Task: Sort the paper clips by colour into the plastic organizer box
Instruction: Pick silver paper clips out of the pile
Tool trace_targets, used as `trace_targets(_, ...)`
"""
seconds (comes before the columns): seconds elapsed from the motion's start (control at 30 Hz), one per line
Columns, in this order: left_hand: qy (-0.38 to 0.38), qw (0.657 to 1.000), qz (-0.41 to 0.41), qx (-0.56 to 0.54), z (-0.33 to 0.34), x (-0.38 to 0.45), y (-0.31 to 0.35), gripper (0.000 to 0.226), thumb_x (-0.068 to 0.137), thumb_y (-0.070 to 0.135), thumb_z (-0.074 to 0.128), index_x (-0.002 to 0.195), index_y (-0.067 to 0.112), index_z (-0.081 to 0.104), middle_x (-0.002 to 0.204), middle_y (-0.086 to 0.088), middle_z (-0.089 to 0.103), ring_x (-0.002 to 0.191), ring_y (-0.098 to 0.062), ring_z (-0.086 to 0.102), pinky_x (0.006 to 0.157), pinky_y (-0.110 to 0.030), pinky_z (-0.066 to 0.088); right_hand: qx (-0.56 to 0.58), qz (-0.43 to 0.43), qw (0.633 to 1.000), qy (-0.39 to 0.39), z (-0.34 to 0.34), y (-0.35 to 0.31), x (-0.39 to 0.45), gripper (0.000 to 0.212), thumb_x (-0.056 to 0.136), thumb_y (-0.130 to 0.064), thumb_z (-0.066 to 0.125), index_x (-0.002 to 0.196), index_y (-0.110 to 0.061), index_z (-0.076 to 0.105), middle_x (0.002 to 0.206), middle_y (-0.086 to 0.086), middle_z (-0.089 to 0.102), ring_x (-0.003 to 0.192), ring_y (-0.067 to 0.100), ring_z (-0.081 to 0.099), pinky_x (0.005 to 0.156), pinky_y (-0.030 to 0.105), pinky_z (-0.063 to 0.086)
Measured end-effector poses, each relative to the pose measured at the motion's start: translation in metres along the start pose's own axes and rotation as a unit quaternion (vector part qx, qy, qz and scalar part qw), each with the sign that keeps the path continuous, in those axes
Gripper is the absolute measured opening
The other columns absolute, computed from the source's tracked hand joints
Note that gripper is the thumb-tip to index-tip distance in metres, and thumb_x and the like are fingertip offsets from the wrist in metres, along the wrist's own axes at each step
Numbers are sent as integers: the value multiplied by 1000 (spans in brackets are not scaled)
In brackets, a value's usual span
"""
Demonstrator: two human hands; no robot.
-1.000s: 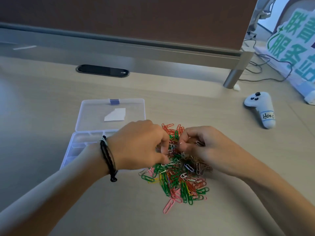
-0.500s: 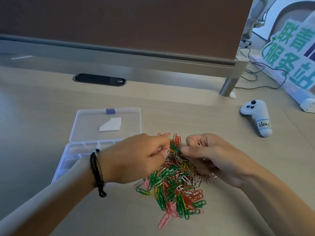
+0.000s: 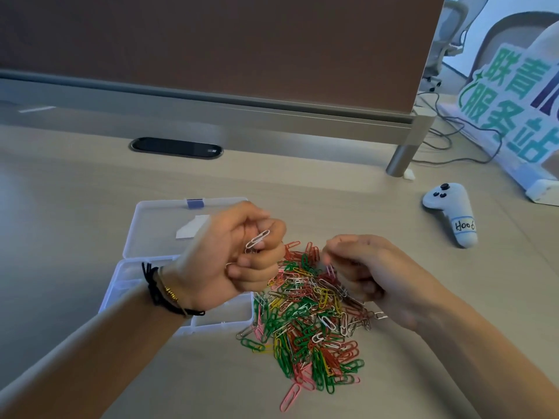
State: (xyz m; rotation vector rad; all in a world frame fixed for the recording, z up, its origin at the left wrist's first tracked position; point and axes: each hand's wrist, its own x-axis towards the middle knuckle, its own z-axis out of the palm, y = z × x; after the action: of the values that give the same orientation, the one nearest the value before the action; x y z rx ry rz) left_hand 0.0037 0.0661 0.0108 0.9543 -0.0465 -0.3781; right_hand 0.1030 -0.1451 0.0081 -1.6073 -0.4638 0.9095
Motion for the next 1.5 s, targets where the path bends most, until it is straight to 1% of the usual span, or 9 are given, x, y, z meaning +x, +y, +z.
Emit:
trace_targets(0.13,94,992,-46,74,3,3,-5,37,99,24,45,64,17,33,53,3,26,38,-5,19,35,-17,15,-233,-65,970,1,6,-3,-5,24,89,-26,73,71,-11,69,50,-9,50,48,4,41,52,18,34)
trace_targets(0.37,115,974,-109,161,12,3,-8,25,102,25,45,92,7,59,63,-2,41,41,-6,32,31,-14,20,-550,-17,835,20,13,-12,-24,33,72,-55,79,71,-25,66,60,-6,57,63,8,54,59,31,45)
trace_targets(0.53,192,868,-92,449,26,5,-16,34,100,31,55,70,15,61,52,4,42,38,-8,34,42,-21,30,-638,-8,769,24,25,-14,-29,28,77,-55,75,84,-29,68,80,-7,56,88,18,59,66,30,42)
trace_targets(0.63,211,772,-66,596,32,4,-29,22,95,36,60,77,25,65,65,6,62,55,-13,61,58,-31,52,-621,-29,783,15,15,-12,-30,13,79,-42,65,79,-28,65,77,-6,61,79,15,59,62,30,43)
trace_targets(0.83,223,649,-57,725,45,5,-44,10,89,42,69,94,34,66,61,13,45,53,-2,44,49,-19,30,-473,-37,880,7,-7,-6,-25,30,97,-28,48,67,-28,47,58,-13,50,59,10,44,58,33,36)
trace_targets(1.03,223,680,-57,696,46,2,-38,13,81,41,78,87,35,68,59,12,47,49,-3,47,48,-19,34,-411,-66,909,-30,-9,-3,-19,44,100,-36,57,65,-12,46,54,-11,41,52,6,33,52,25,28)
trace_targets(1.3,192,577,-27,793,55,0,-44,14,95,37,60,109,36,63,89,18,59,75,0,52,67,-22,36,-268,4,961,-71,-16,0,-18,29,102,-16,53,78,-5,64,55,5,58,48,10,45,47,16,34)
trace_targets(1.37,188,568,-23,801,56,0,-44,15,96,33,60,110,37,62,101,14,63,87,-6,55,72,-24,39,-274,5,959,-65,-16,-3,-19,26,103,-6,49,87,-3,70,57,5,58,45,4,45,47,13,34)
trace_targets(1.5,192,582,-55,788,53,-2,-38,17,92,27,62,102,40,62,86,17,49,86,-6,51,72,-26,38,-260,25,963,-63,-12,-5,-18,36,100,3,42,95,-9,74,58,3,57,45,5,39,45,16,30)
